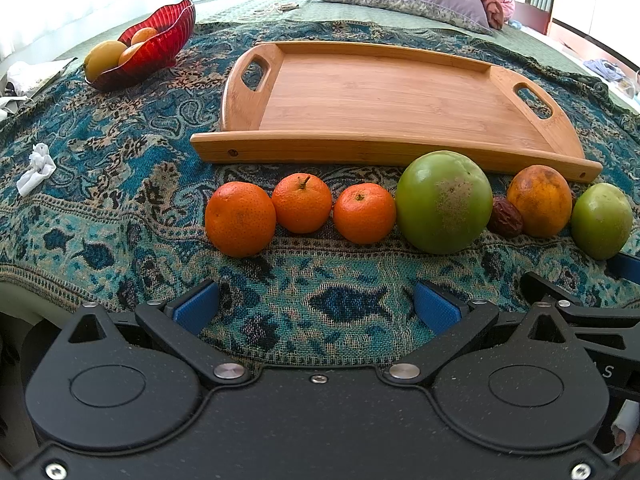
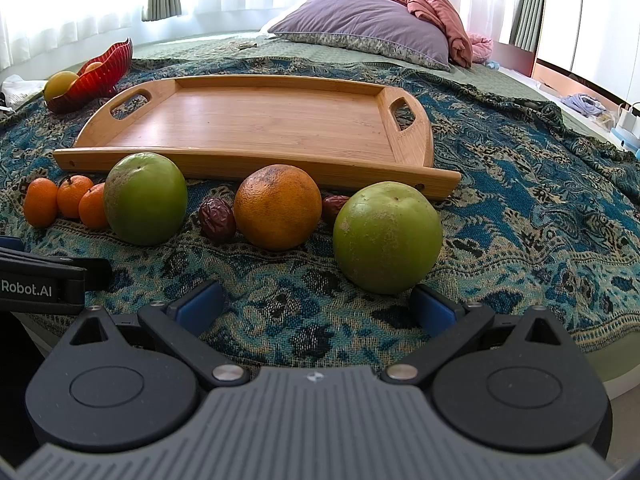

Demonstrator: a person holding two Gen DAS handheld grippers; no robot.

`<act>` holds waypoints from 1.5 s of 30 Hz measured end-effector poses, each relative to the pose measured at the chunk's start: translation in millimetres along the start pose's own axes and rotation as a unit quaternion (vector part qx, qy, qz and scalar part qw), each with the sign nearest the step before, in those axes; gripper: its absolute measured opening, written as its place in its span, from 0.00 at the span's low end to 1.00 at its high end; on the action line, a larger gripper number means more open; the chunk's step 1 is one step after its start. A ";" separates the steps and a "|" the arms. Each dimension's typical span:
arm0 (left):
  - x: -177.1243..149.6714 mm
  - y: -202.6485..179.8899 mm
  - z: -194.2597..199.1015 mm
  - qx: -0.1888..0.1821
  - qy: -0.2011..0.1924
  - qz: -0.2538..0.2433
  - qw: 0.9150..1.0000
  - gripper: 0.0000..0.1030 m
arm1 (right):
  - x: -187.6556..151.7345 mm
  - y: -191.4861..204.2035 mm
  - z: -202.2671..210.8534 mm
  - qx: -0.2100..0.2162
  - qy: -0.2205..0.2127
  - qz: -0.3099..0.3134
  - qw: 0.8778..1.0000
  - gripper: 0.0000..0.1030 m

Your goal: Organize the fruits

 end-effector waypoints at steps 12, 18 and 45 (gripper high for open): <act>-1.6 -0.6 4.0 -0.021 -0.033 -0.024 0.999 1.00 | 1.2 -3.3 -0.9 0.006 -0.007 -0.005 1.000 1.00; -6.9 -1.3 5.0 -0.016 -0.067 -0.026 0.997 1.00 | -2.1 -2.8 2.8 0.008 -0.022 -0.007 1.000 1.00; 18.7 40.8 36.8 0.008 -0.181 0.020 0.983 0.60 | 15.3 -19.7 36.6 0.007 -0.147 0.009 0.989 0.78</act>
Point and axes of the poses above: each gripper's, at about its wrist camera, not at the fingertips, and z roughly against the way its jaws point, y to its left, x to its top, the point moved 9 cm from there along -z, roughly the way its jaws point, and after that the axes turned 6 degrees about -z, right-handed, at the moved point
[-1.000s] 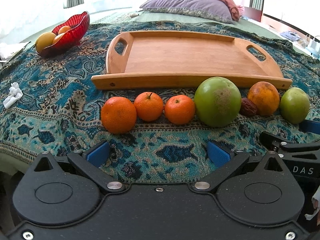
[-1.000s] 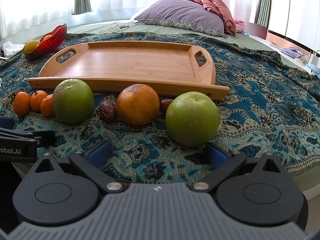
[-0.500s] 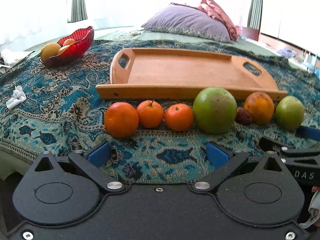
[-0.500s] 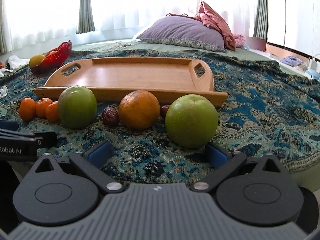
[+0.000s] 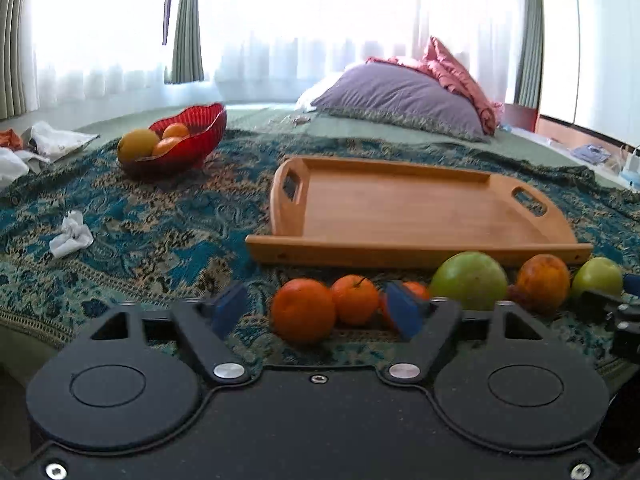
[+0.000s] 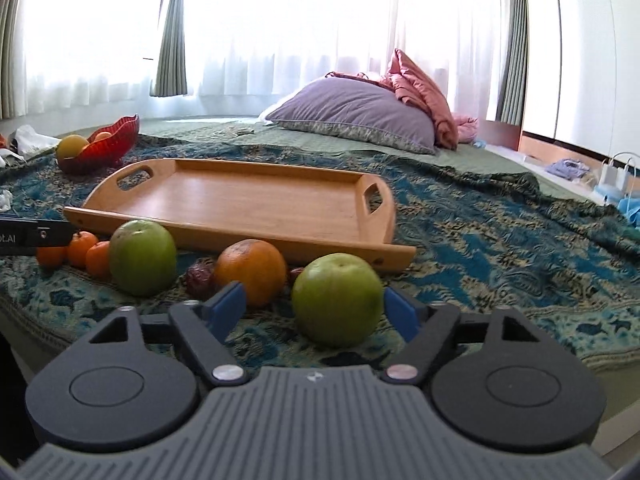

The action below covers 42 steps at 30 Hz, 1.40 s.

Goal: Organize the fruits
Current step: 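Grasp a tangerine with the left tool while the right tool grasps a green apple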

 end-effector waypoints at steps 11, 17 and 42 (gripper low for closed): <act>-15.6 11.6 -11.9 -0.002 0.031 0.024 0.999 0.46 | -3.5 -15.4 -4.3 -0.019 0.009 -0.024 0.999 0.60; -16.9 12.1 -17.8 -0.009 0.036 0.045 0.998 0.47 | -5.3 -15.5 -10.1 -0.012 0.015 -0.028 0.999 0.60; -17.1 7.8 -23.2 -0.031 0.034 0.065 0.997 0.43 | -9.6 -17.7 -28.1 0.009 0.020 -0.042 0.999 0.65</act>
Point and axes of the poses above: each gripper's, at about its wrist camera, not at the fingertips, and z roughly against the way its jaws point, y to its left, x to its top, the point moved 9 cm from there along -z, roughly the way its jaws point, and after that the axes turned 6 degrees about -z, right-handed, at the moved point
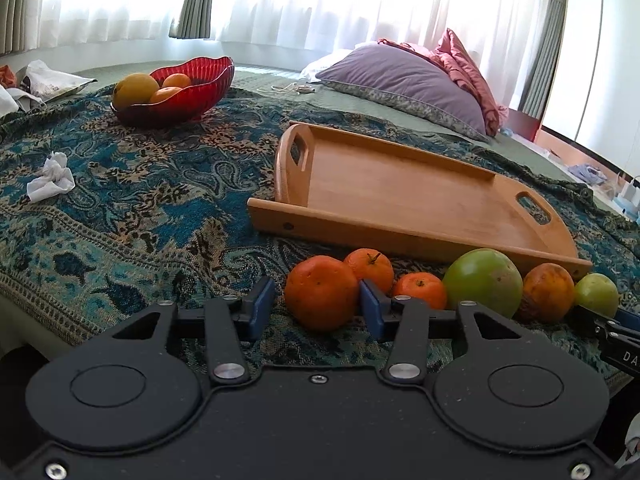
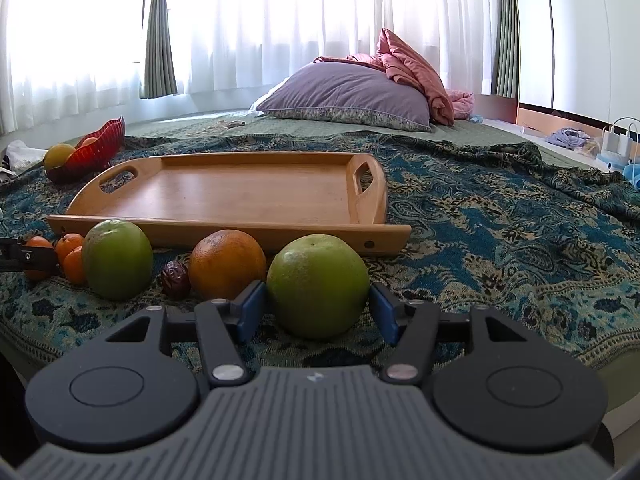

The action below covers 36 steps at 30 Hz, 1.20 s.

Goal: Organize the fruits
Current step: 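Grasp a tangerine with the left tool while the right tool grasps a green apple, then carry the tangerine and green apple onto the wooden tray and open both tools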

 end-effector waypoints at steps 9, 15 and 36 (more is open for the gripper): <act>-2.7 -4.7 2.2 -0.006 0.001 -0.005 1.000 0.46 | -2.9 -1.0 -1.5 0.000 0.005 -0.005 1.000 0.65; -1.8 -4.9 3.8 -0.011 -0.008 -0.001 1.000 0.39 | -2.8 -1.2 -0.6 -0.001 0.000 -0.012 1.000 0.61; 40.8 -22.6 14.7 0.009 -0.053 -0.061 0.997 0.35 | 16.8 3.6 17.8 0.005 -0.065 -0.024 0.998 0.57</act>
Point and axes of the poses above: each gripper's, at about its wrist camera, not at the fingertips, and z roughly against the way its jaws point, y to its left, x to its top, the point moved 9 cm from there along -z, roughly the way its jaws point, and after that the axes turned 6 degrees about -z, right-handed, at the moved point
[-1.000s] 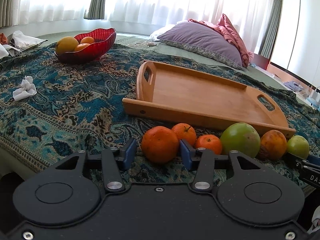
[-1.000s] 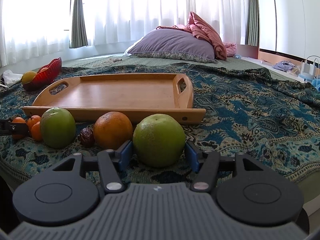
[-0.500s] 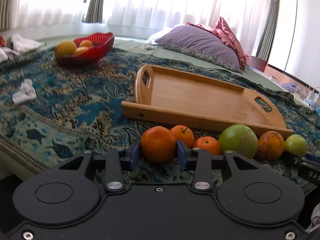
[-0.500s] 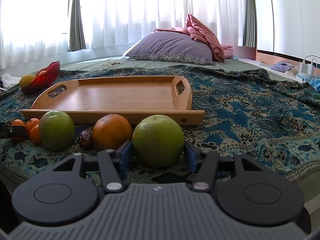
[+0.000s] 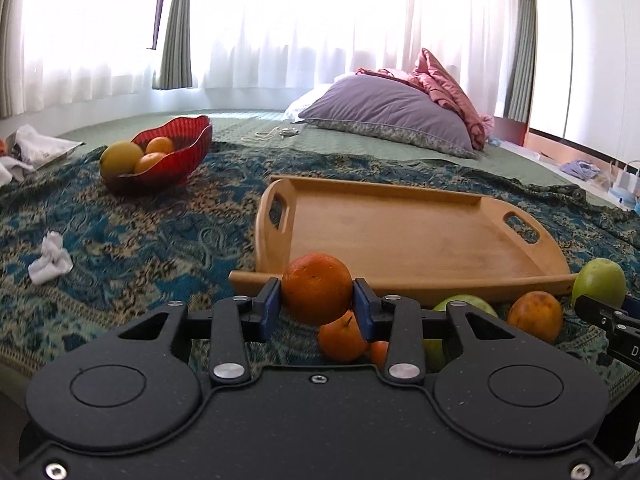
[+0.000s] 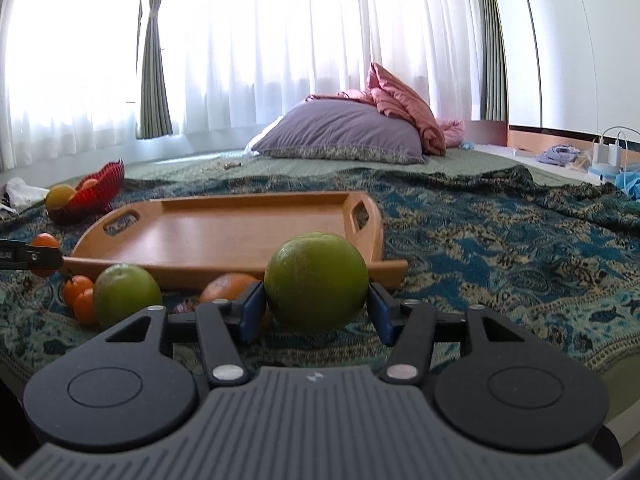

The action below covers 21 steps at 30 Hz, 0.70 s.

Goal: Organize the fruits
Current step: 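Carry the tangerine and green apple onto the wooden tray and open both tools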

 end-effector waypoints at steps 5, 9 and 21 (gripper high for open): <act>13.1 -7.7 -9.4 -0.006 0.003 -0.013 1.000 0.35 | 10.4 4.2 -1.5 0.009 -0.010 0.001 1.000 0.57; 23.0 -10.2 -18.2 -0.011 0.010 -0.017 1.000 0.35 | 22.1 8.1 -8.2 0.016 -0.014 0.005 1.000 0.57; 44.1 -13.2 -50.2 -0.023 0.027 -0.017 0.999 0.35 | 49.8 11.2 -50.0 0.037 -0.006 -0.010 0.999 0.57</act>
Point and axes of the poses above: each gripper's, at about its wrist camera, not at the fingertips, and z roughly against the way its jaws point, y to its left, x to its top, the point moved 9 cm from there along -z, roughly the way its jaws point, and after that the axes turned 6 degrees about -z, right-handed, at the moved point
